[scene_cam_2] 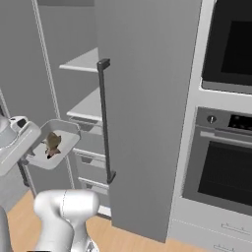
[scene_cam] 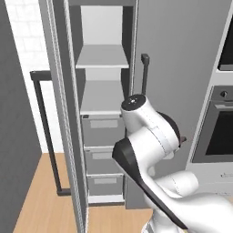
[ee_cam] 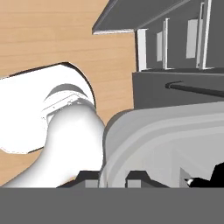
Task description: Take the meat container that has the fish and place it on the second highest rack of the freezer. Then take the vegetable container that has the lime and cucumber and place it on the highest rack of the freezer.
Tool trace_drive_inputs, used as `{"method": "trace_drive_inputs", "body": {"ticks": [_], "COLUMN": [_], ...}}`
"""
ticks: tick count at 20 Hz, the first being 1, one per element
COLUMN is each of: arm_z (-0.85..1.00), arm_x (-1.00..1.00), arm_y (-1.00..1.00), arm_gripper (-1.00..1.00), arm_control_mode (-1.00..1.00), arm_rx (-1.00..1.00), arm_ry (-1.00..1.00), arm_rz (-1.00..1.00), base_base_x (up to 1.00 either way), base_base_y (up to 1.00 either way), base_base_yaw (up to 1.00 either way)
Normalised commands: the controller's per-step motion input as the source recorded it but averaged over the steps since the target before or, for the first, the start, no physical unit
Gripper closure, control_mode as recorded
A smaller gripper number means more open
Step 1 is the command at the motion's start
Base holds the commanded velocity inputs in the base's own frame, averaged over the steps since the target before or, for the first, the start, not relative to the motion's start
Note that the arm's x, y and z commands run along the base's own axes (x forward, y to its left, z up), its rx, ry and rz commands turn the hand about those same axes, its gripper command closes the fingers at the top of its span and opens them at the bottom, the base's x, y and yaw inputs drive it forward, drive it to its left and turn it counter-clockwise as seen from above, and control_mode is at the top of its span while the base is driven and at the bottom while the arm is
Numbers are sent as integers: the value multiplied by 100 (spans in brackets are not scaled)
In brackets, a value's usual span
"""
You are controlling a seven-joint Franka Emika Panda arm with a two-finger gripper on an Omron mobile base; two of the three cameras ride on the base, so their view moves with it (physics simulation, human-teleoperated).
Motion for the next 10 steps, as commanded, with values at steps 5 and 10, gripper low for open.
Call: {"method": "trace_drive_inputs", "body": {"ticks": [5, 10], "arm_z": [0, 0], "arm_x": [0, 0], "arm_y": [0, 0], "arm_gripper": [100, 100], "arm_control_mode": [100, 100], "arm_rx": [0, 0], "arm_ry": [0, 0], "arm_rz": [0, 0], "base_base_x": [29, 7], "base_base_y": [10, 42], "base_base_yaw": [0, 6]}}
